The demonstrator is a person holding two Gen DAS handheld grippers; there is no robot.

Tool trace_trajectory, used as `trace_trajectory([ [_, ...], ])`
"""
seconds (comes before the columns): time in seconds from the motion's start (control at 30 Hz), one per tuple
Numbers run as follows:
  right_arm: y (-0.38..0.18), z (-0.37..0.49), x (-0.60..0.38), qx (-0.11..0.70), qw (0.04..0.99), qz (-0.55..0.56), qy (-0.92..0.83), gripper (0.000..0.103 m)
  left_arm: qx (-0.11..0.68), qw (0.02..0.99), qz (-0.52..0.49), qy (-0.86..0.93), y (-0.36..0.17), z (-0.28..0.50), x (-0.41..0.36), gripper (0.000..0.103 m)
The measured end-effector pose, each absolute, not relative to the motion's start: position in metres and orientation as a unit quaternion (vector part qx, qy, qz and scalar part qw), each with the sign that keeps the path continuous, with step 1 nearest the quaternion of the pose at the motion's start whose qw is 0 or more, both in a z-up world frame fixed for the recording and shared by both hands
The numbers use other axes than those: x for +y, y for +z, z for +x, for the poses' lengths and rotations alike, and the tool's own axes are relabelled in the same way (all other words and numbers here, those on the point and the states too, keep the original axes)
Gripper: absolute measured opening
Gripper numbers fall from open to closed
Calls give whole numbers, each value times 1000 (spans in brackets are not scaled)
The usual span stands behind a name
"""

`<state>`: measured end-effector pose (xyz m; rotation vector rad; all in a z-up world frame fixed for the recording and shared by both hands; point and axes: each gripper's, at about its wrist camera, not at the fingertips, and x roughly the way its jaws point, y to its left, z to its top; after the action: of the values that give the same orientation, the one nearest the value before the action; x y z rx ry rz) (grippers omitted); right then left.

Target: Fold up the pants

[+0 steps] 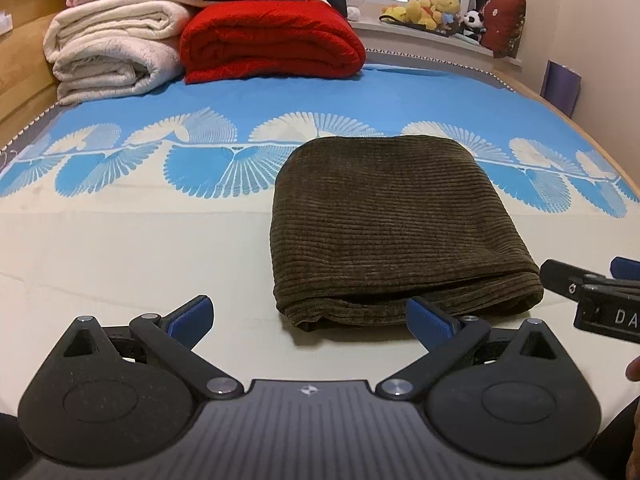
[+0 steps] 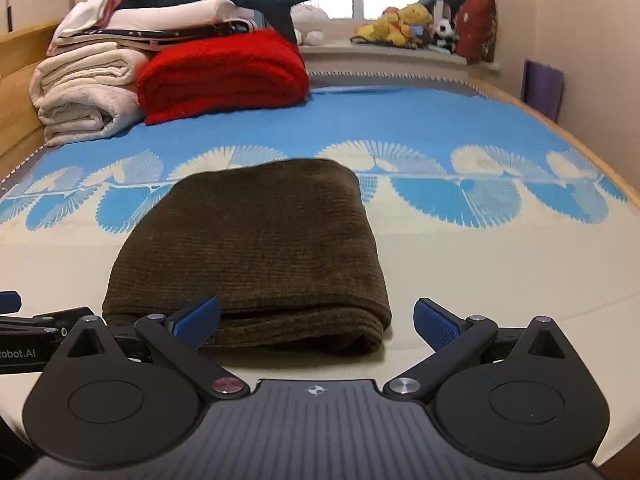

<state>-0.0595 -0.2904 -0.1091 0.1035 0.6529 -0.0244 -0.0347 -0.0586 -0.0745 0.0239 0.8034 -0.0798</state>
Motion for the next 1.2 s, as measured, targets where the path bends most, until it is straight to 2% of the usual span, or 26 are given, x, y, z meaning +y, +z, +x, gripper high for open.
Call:
trace_trajectory([
  [0.77, -99, -68, -295, 280, 958, 52, -20, 102, 376, 925, -5, -50, -70, -37, -61, 103],
  [1.2, -96, -75, -281, 262, 965, 6, -20, 102, 362, 931, -11, -52, -66, -39, -58, 103],
])
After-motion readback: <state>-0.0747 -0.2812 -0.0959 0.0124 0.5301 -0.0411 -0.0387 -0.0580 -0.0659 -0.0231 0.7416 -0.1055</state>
